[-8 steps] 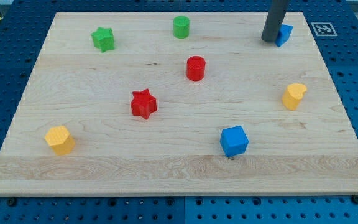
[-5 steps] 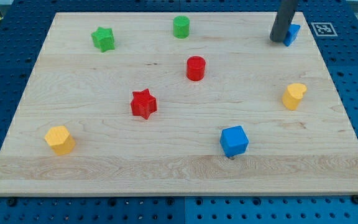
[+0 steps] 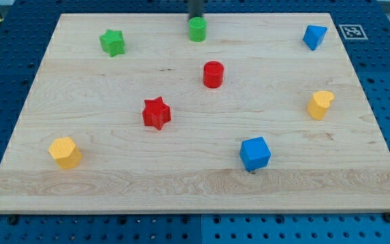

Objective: Push green circle bottom of blue triangle

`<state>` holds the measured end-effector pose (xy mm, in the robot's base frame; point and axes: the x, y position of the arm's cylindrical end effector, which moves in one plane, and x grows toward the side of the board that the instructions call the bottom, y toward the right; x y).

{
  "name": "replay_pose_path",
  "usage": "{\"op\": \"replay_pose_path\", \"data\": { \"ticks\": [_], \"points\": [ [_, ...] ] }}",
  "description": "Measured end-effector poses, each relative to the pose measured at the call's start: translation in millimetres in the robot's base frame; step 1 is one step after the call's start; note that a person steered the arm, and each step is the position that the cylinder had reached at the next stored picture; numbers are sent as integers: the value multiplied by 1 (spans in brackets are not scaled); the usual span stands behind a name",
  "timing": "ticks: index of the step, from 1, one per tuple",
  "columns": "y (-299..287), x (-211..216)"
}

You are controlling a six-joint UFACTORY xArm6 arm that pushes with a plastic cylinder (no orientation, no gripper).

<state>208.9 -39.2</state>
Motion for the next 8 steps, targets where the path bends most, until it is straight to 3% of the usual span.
{"op": "replay_pose_path", "data": {
  "ticks": [1,3,8],
  "points": [
    [-33,2],
    [-3,35],
    [92,55]
  ]
}}
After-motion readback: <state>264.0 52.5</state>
